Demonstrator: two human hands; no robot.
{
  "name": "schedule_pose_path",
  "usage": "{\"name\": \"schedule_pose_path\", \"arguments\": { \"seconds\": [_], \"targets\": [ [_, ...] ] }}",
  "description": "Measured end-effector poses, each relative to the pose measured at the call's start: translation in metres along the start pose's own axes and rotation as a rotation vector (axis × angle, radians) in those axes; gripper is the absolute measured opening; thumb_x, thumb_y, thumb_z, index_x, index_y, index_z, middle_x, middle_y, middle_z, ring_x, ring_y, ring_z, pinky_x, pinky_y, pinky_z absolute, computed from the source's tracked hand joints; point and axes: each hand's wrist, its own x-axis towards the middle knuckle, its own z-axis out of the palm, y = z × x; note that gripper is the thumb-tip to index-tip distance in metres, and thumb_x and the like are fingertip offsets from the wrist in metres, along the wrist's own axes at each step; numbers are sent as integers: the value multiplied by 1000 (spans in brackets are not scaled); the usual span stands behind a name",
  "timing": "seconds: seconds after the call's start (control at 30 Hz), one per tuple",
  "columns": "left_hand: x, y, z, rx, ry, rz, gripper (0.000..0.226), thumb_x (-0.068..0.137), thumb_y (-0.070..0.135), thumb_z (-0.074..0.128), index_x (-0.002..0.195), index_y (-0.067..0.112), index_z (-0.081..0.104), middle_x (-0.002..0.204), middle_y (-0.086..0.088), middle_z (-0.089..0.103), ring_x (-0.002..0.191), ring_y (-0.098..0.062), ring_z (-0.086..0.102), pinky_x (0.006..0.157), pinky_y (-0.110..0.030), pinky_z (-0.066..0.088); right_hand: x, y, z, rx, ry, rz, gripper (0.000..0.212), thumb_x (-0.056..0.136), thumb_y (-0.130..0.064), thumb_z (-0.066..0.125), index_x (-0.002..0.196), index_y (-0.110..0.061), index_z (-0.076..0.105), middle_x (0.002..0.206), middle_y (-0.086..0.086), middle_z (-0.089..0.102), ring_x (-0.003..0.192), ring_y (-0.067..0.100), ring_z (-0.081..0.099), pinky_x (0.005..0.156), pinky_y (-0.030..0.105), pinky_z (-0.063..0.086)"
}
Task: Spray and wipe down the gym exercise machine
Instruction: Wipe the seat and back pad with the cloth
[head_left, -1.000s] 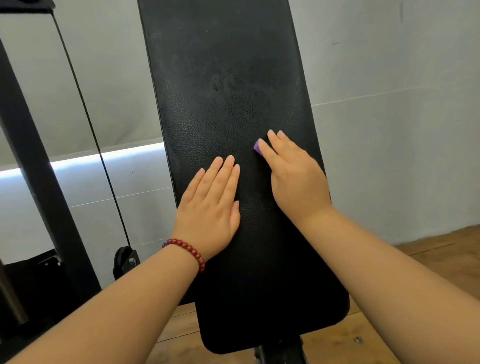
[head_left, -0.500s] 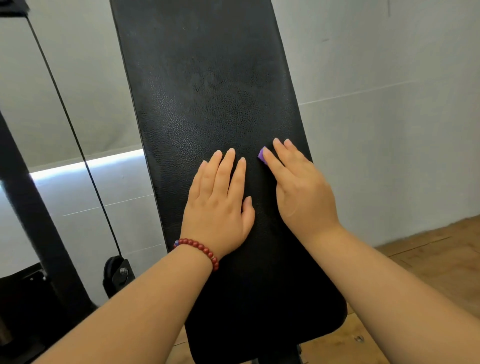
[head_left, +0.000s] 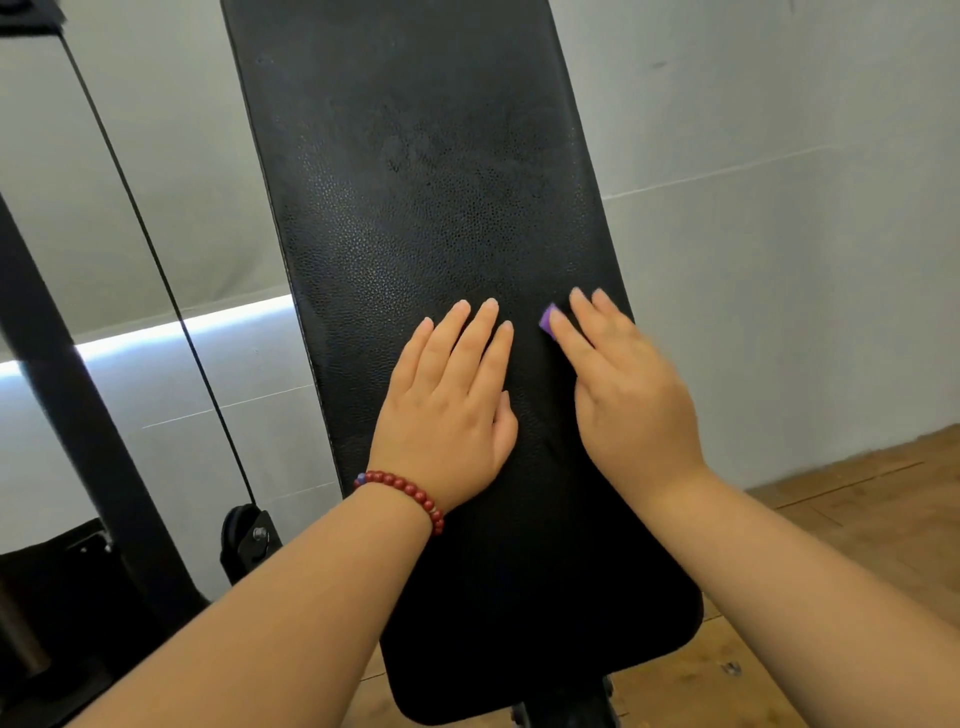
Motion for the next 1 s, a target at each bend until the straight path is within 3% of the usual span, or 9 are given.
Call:
{"name": "schedule_pose_path", "arguments": {
  "seconds": [0.1,0.23,0.33,0.5,0.67,0.9,1.0],
  "targets": [
    [-2,1,1,1,20,51,50,91,27,44,135,8,56,147,-9,48,136,-28,43,114,-49,29,-32,1,-10,-7,-12,20,46,95,1,35,133,-8,59,140,14,55,132,32,49,105,42,44],
    [-2,0,1,-14,41,97,48,90,27,47,133,10,59,144,-7,51,135,-27,46,113,-49,31,2,2,-1,-19,37,79,46,88,3,39,125,-7,65,133,16,60,123,33,57,98,38,46],
    [-3,0,0,-31,30,118,49,88,28,48,132,10,59,144,-7,51,134,-27,46,112,-49,32,9,3,1,-27,35,90,47,90,3,39,129,-8,62,136,16,57,127,33,54,102,35,41],
    [-3,-1,1,-49,30,122,48,89,28,46,132,10,59,144,-7,51,134,-27,47,112,-49,32,-57,2,-19,-21,-36,61,48,94,3,41,138,-10,52,144,12,49,135,31,45,112,34,35],
    [-5,0,0,-61,35,169,47,88,29,49,130,12,62,142,-6,54,132,-26,48,111,-50,34,-10,3,-6,-16,38,143,47,84,9,49,125,-6,65,133,17,60,123,34,57,101,34,40],
    [-5,-3,-1,-104,-2,234,51,85,35,51,130,12,62,143,-5,52,133,-26,47,112,-49,33,-64,-3,-18,18,-78,78,46,96,-1,36,138,-9,53,146,12,48,138,29,41,113,38,36],
    [-5,-3,-2,-132,-26,312,53,84,36,53,130,11,62,143,-6,52,134,-27,47,112,-48,33,-65,-3,-25,34,-97,65,45,94,-2,38,135,-8,56,143,12,51,136,29,44,110,37,38]
  ]
}}
